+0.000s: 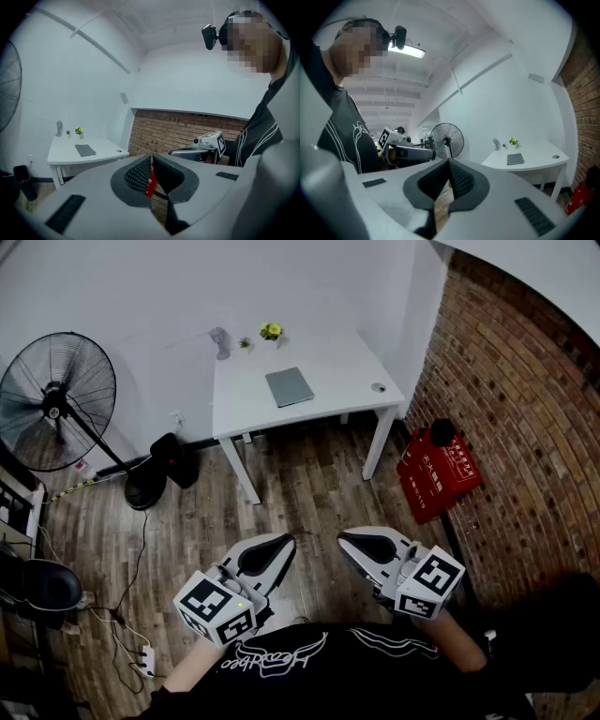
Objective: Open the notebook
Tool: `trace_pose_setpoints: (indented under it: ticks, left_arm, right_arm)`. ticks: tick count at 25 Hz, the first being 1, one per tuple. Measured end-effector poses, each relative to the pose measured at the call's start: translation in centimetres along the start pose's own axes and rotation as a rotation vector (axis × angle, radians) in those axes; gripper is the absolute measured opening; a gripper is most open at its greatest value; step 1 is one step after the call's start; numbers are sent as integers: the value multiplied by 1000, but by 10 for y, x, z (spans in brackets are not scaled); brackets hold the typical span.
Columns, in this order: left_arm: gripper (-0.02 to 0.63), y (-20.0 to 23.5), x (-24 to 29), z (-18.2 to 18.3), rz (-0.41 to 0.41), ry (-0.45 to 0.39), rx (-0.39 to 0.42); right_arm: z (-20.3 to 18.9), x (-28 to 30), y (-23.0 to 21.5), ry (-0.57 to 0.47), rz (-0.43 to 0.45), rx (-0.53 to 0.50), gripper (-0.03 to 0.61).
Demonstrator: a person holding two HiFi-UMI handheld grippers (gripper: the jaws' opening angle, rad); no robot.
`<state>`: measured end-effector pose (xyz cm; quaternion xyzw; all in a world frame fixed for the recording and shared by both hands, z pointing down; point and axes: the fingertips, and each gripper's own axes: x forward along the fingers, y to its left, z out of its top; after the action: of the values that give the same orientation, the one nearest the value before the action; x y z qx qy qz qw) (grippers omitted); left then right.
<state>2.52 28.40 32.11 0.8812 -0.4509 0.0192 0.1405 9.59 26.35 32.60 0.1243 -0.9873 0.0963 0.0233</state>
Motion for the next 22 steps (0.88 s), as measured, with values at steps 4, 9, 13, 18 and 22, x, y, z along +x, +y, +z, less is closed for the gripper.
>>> trace_pose_setpoints:
  ticks: [4,9,13,18,22]
  left_arm:
    - [40,-4,5,4,-3,-4,12]
    - [40,-1,3,11,0,-13,26]
    - [41,9,1,17,28,-20,45]
    - [42,31,-6,20,69,-30,44]
    - [43,54,-22,17,105,-42,26]
  right_arm:
    - [4,-4,-4,-6,2,-3,2]
    - [11,-2,-4,-11,7,-11,2]
    - [20,1,-7,-36,-8,-27,2]
    - [21,10,-11,-44,-33,-22,2]
    - [18,20,-8,-52,-53,-5,2]
